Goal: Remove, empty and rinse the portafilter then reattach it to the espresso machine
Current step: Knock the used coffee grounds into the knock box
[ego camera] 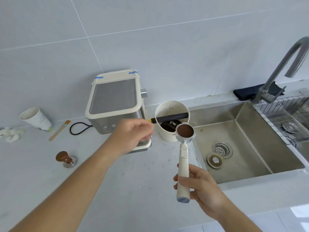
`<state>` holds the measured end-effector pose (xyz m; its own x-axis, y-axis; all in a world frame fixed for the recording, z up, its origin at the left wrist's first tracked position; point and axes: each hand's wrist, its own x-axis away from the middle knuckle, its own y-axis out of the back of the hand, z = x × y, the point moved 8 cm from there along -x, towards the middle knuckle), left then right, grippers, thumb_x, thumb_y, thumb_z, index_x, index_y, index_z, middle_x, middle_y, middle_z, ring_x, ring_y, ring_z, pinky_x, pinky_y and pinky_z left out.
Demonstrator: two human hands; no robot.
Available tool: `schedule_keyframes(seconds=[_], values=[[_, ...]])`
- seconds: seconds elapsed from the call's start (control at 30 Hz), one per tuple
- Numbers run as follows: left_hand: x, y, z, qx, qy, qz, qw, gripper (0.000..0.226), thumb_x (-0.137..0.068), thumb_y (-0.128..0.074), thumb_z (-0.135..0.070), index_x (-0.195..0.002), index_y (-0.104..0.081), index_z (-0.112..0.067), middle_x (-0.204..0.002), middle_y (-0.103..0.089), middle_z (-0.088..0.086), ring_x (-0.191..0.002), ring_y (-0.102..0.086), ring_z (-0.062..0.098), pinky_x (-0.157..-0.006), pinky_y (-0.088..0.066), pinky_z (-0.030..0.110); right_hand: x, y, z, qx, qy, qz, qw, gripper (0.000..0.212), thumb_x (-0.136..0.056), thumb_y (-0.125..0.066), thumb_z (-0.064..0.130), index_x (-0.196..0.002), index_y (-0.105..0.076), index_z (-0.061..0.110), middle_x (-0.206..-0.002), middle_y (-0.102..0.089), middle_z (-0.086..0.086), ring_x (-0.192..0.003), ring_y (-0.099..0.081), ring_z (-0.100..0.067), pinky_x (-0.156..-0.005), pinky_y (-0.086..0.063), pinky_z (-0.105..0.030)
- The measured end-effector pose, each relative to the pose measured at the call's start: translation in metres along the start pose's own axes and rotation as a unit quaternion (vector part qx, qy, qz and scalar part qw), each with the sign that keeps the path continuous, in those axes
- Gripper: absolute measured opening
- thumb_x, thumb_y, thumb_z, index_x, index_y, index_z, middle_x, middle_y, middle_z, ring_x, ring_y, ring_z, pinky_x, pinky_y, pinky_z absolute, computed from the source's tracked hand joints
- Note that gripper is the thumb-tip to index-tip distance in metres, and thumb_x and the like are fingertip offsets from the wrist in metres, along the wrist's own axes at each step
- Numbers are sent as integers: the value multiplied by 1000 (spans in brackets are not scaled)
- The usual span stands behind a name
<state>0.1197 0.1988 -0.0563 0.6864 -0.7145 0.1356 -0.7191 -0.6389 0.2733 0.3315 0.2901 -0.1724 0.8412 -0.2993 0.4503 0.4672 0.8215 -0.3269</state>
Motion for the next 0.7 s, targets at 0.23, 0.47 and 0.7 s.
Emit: schedule_keyframes(seconds=[0.23, 0.47, 0.7], values=[[5, -75, 46, 49, 106, 25, 993, 15, -83, -71, -34, -84, -78, -20, -84, -77, 0, -74, -71, 13, -72, -60, 29, 3, 24, 18, -12, -3, -6, 1000, 49, -68, -78, 9, -115, -64, 3, -89, -74, -13, -75, -71, -30, -58, -56, -33], [-20, -136, 48, 51, 124, 103, 986, 19, -82, -65, -41, -90, -77, -29, -86, -77, -9, -80, -71, 8, -73, -57, 25, 1, 43, 29, -30, 7, -53, 998, 44, -70, -78, 10, -112, -67, 4, -91, -75, -14, -75, -71, -29, -59, -54, -27], [-40, -174, 47, 56, 96, 148, 983, 17, -79, -67, -42, -90, -76, -32, -80, -76, -4, -72, -67, 4, -66, -55, 19, -3, 55, 34, -50, 22, -78, 995, 32, -71, -78, 10, -102, -76, 16, -94, -75, -16, -78, -70, -30, -65, -56, -32]])
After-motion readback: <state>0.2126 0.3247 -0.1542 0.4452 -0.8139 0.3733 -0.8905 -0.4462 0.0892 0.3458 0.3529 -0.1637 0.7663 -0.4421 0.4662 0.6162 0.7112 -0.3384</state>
